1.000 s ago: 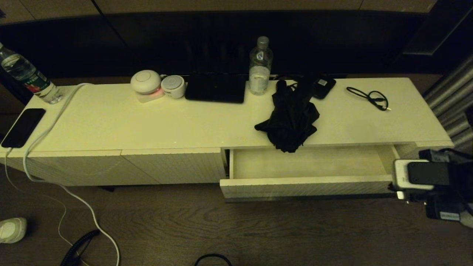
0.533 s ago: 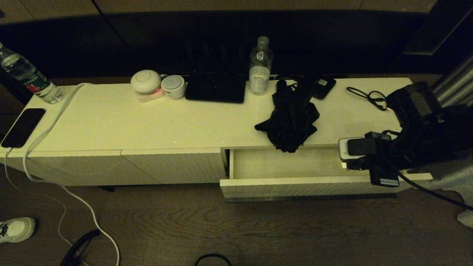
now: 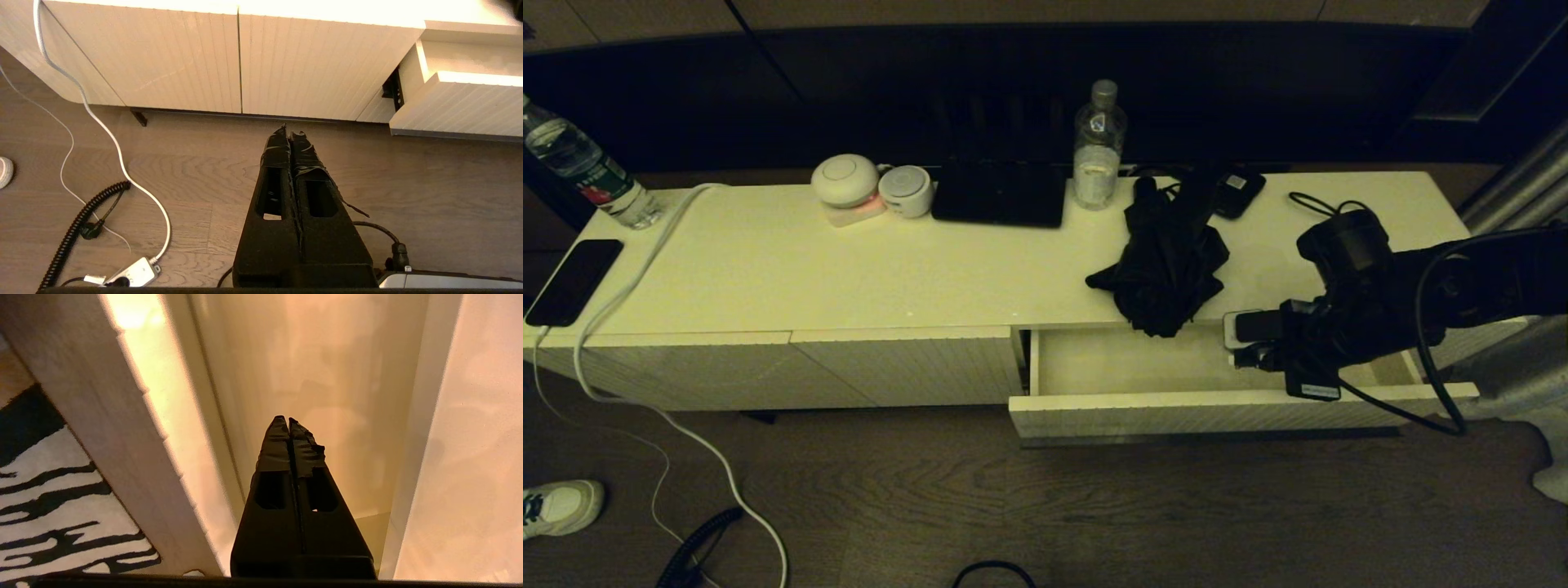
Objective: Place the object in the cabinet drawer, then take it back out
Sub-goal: Open the drawer
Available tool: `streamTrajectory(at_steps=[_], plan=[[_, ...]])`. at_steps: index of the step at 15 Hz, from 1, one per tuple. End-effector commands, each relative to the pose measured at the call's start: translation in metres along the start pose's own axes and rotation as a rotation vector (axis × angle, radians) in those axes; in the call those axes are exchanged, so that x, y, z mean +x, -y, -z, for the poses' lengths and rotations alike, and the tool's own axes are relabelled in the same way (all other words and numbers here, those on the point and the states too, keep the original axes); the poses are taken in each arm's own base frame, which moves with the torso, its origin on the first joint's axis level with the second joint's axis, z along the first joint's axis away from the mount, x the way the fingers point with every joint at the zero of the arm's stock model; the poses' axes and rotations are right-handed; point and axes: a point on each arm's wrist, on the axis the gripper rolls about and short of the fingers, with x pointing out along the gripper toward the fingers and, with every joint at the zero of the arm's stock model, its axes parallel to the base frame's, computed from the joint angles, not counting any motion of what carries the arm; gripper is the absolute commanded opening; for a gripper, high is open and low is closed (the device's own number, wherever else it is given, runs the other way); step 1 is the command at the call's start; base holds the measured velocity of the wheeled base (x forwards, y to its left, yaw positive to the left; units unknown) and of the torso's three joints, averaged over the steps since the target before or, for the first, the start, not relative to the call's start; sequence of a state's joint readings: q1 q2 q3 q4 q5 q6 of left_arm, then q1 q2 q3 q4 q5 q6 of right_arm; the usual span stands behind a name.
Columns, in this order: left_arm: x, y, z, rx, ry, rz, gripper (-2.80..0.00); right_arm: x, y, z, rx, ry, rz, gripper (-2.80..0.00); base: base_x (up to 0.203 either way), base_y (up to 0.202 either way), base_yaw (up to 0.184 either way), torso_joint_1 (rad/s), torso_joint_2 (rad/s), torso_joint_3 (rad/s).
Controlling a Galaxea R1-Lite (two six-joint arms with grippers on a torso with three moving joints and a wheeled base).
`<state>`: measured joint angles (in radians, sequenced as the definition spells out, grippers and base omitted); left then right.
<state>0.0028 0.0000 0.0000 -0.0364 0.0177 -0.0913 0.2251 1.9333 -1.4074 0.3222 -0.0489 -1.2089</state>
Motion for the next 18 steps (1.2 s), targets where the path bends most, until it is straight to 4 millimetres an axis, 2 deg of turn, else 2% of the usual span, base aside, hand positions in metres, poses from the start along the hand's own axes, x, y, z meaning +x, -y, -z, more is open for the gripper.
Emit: streamTrajectory(at_steps=[1,5,8,18], plan=[[0.000,0.000,0.000,-0.001,0.002,-0.001,-2.80,0.014,0.001,0.000,-0.005,-0.005,-0.006,-2.80,0.000,0.000,0.000,0.000,0.00,0.000],[0.000,0.000,0.000,-0.001,0.002,-0.001,-2.80,0.016,0.008,0.000,-0.001,0.003,0.026,-2.80,0.000,0.000,0.000,0.000,0.00,0.000],[0.000,0.000,0.000,-0.001,0.002,-0.001,-2.80,0.013,0.003,0.002,-0.001,-0.002,0.008,-2.80,0.000,0.000,0.000,0.000,0.00,0.000],[0.000,0.000,0.000,-0.001,0.002,-0.001,-2.80,0.007,-0.057,0.013,0.047,-0.036,-0.140,-2.80,0.000,0.000,0.000,0.000,0.00,0.000]])
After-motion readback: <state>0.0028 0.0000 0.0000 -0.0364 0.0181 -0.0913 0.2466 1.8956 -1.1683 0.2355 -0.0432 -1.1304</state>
